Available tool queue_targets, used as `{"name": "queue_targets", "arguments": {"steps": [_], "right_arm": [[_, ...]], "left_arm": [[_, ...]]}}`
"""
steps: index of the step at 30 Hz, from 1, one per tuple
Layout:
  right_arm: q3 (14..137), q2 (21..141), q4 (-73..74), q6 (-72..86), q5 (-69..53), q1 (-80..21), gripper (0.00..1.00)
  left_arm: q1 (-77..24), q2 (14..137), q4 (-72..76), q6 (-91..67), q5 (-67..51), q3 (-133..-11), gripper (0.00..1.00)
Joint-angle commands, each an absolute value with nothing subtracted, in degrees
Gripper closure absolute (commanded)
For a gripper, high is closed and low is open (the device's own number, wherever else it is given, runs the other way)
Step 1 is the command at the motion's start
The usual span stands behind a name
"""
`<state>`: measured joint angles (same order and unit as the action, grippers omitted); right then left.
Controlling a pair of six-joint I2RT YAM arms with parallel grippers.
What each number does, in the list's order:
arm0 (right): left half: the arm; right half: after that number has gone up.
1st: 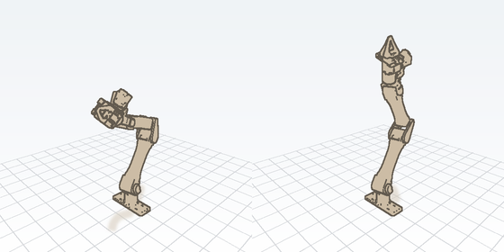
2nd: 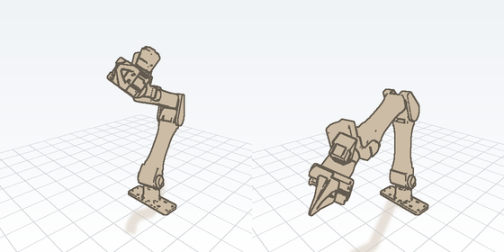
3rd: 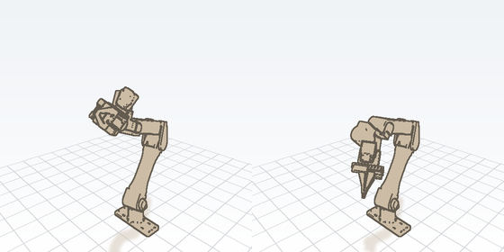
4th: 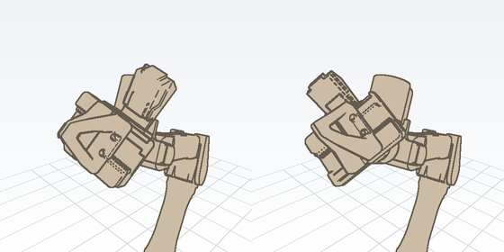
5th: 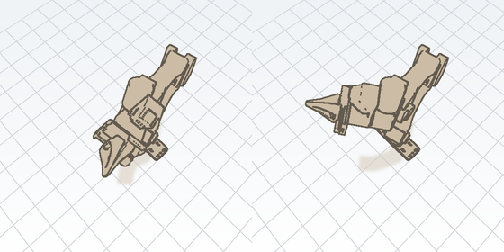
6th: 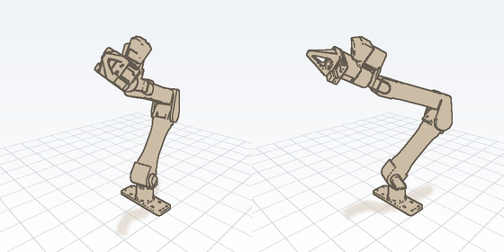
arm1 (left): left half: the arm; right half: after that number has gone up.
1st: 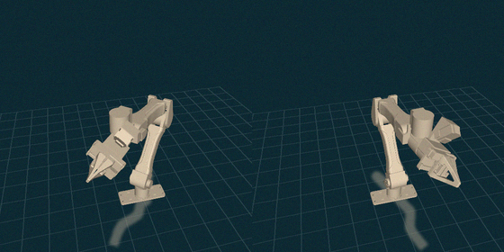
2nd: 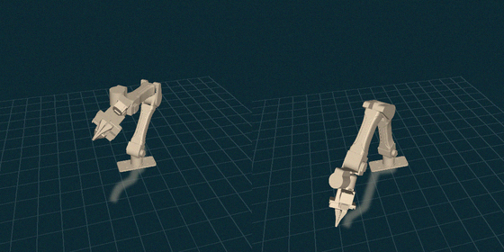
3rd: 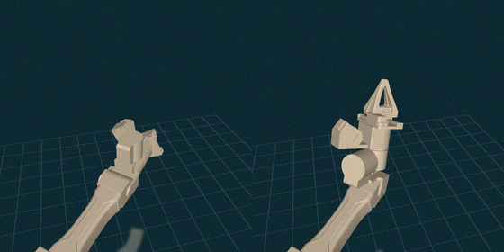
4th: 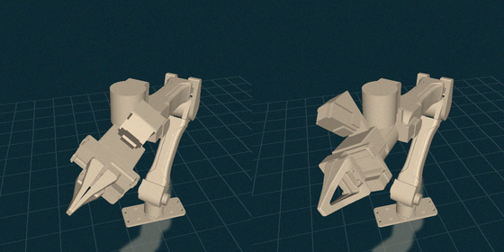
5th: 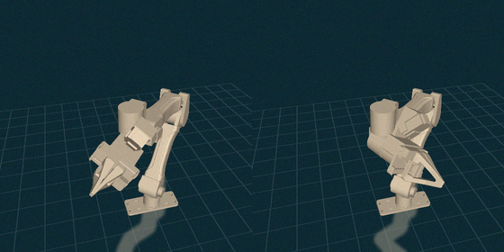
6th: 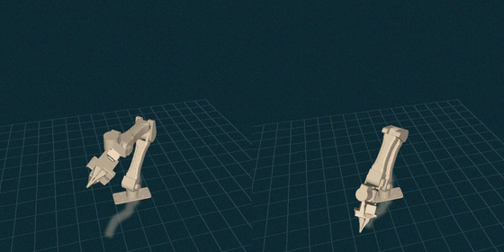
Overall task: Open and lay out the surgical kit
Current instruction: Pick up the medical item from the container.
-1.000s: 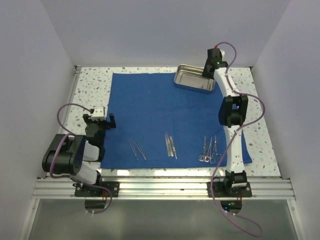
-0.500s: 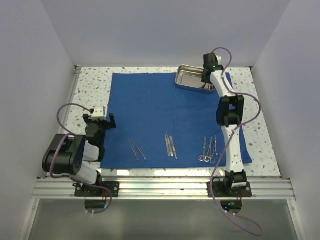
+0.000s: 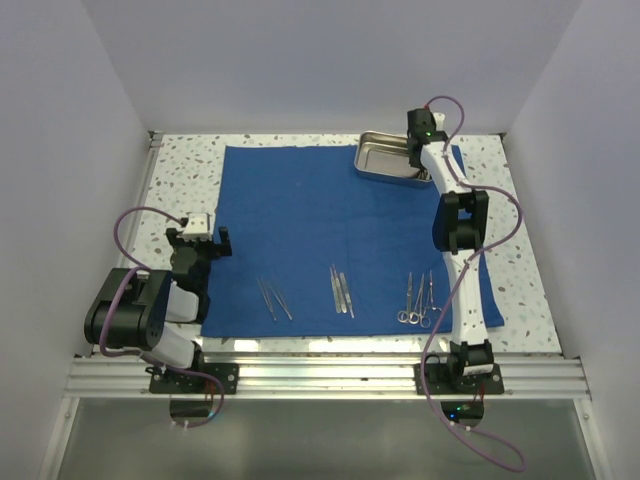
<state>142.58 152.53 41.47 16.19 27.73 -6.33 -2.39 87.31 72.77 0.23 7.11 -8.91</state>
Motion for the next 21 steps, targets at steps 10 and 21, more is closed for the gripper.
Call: {"name": "queue_targets", "arguments": {"steps": [10, 21], "right_arm": [[140.89, 153.28, 43.95, 18.72, 26.28, -5.54, 0.71], [141.77, 155.91, 45.44, 17.49, 18.91, -4.04, 0.74]], "left_arm": [[-2.37, 87.45, 80.42, 1.23, 7.47, -9.14, 0.00], [-2.37, 87.45, 80.51, 1.32, 7.38, -9.14, 0.00]]}}
